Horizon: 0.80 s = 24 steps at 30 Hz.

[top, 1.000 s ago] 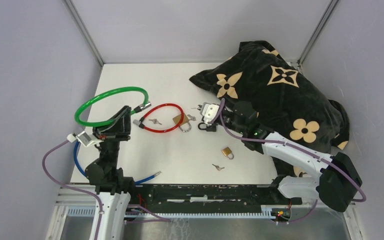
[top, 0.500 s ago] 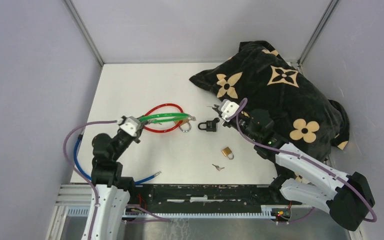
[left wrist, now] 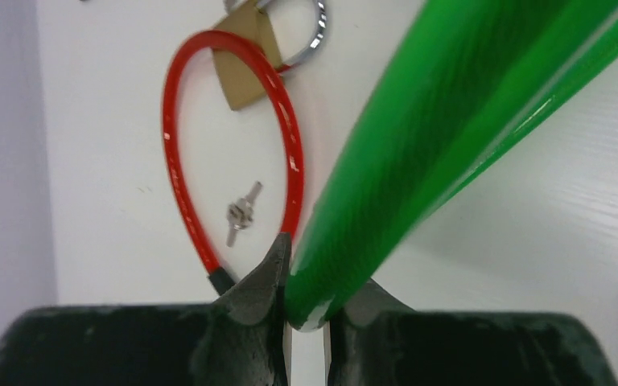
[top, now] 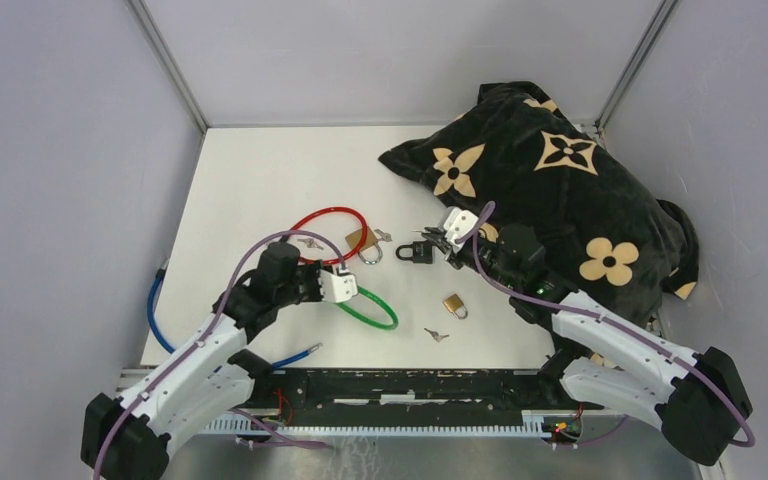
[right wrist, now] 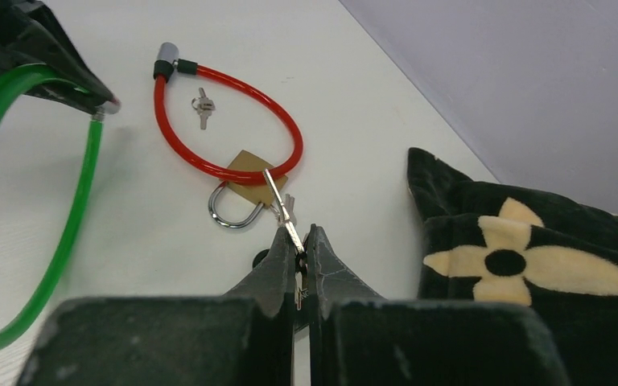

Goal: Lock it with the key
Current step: Place the lock at the center of the board.

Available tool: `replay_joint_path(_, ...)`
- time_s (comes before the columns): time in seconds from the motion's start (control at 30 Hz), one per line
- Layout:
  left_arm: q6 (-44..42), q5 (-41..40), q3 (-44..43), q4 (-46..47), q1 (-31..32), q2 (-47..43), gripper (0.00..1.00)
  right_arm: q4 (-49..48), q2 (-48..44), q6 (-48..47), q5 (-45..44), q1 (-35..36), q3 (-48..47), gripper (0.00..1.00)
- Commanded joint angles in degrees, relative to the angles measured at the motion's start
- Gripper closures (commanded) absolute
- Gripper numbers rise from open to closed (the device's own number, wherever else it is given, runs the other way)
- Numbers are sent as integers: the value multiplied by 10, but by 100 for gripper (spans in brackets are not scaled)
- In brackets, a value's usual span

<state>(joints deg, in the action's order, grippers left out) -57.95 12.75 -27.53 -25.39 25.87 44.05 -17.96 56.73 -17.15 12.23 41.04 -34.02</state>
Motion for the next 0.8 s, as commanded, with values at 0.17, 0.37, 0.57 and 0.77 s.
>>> replay_joint_path(0.17,-29,-205,7,284,66,52,98,-14,0,21,26,33,-13,100)
replay_joint_path(0.37,-105,-77,60,49,82,24,60,7,55,19,20,91,-39,100)
replay_joint_path(0.57,-110,-20,36,-59,82,-12,17,12,154,55,36,133,-74,100)
replay_joint_path(0.77,-114,72,-40,-211,82,-37,0,28,285,121,76,153,-138,100)
